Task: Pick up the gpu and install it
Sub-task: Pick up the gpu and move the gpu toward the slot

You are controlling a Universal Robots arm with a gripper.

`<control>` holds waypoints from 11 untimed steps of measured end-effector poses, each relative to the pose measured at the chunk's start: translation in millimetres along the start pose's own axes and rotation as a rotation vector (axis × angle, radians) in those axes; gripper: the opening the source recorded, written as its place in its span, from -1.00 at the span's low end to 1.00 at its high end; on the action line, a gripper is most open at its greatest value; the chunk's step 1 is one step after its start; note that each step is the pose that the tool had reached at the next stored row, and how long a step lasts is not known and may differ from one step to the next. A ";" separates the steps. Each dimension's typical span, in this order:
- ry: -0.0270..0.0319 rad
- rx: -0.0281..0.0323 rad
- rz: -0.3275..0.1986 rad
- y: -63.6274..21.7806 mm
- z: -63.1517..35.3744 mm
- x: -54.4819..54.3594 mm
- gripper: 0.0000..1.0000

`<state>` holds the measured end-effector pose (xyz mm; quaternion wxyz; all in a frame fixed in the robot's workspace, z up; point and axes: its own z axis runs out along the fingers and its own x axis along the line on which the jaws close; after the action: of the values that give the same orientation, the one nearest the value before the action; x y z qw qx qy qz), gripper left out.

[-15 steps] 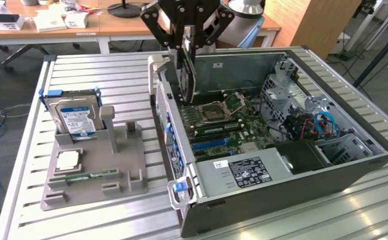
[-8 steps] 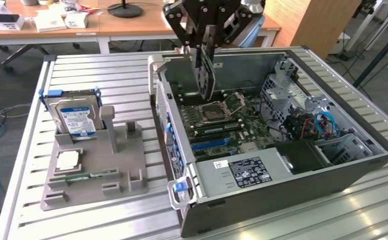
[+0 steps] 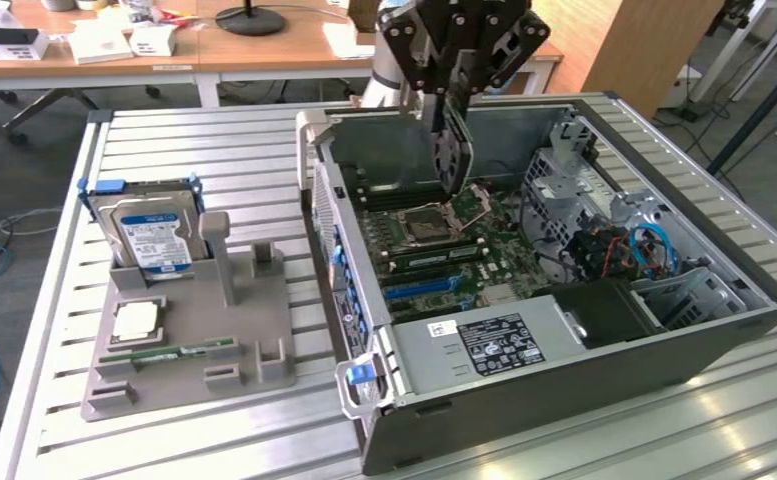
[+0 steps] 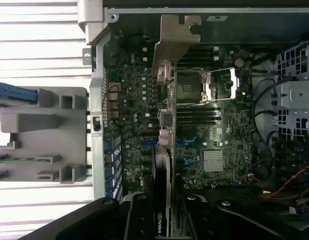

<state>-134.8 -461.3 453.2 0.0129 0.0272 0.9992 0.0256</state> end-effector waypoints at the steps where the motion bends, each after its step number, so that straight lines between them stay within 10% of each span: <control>1: 0.0000 -0.0004 0.000 0.2 0.1 -4.2 -0.47; 11: 0.0003 -0.0045 0.000 2.7 1.3 -49.8 -0.47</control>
<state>-84.9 -461.3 453.2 0.0128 0.0272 0.9992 0.0278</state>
